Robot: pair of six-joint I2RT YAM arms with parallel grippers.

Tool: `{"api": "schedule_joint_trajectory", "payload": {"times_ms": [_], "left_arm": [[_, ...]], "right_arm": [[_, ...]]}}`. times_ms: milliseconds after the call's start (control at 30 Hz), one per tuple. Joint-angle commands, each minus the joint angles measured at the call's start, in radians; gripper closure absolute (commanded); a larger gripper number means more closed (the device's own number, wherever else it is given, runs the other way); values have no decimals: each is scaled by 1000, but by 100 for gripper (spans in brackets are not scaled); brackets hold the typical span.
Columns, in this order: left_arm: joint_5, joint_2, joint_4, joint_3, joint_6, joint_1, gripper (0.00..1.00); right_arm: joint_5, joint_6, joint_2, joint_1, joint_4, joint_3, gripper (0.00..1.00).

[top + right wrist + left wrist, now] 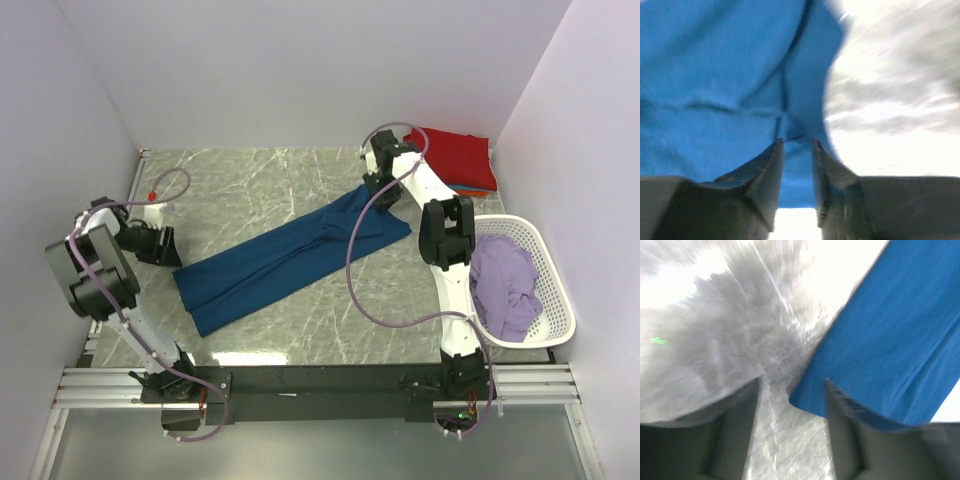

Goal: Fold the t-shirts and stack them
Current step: Fold the tshirt

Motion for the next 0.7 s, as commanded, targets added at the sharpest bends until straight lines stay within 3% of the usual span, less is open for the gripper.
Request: {"api": "schedule_joint_trajectory", "payload": {"times_ms": [0,33,67,133,200,267,333,467,500,533,567,667], "left_arm": [[140,-214,142,9,-65,-8,36],[150,-275,165,15,-79,-37,31],[158,-303,188,24,-115,-57,16],[147,-368,297,50,-169,-115,1],[86,-421,435,64,-263,-160,1],[116,-439,487,81,-269,-212,1],[237,-435,527,127,-260,-244,0],[449,-366,584,229,-379,-283,1],[419,-313,557,304,-375,-316,1],[349,-277,505,355,-349,-420,1],[261,-242,391,404,-250,-471,0],[190,-125,394,495,-258,-629,5]], "right_arm": [[68,-5,-72,-16,121,48,59],[50,-4,-136,-18,147,30,57],[33,-2,-170,-18,185,11,50],[-21,14,-265,-19,205,-30,45],[-64,31,-341,-19,201,-42,40],[-122,39,-381,-19,190,-55,35],[-156,53,-430,-22,181,-72,32],[-248,82,-491,-50,149,-119,30],[-268,103,-513,-77,147,-131,30],[-288,114,-522,-91,146,-144,30],[-330,123,-531,-108,147,-170,30],[-395,160,-548,-194,130,-206,30]]}}
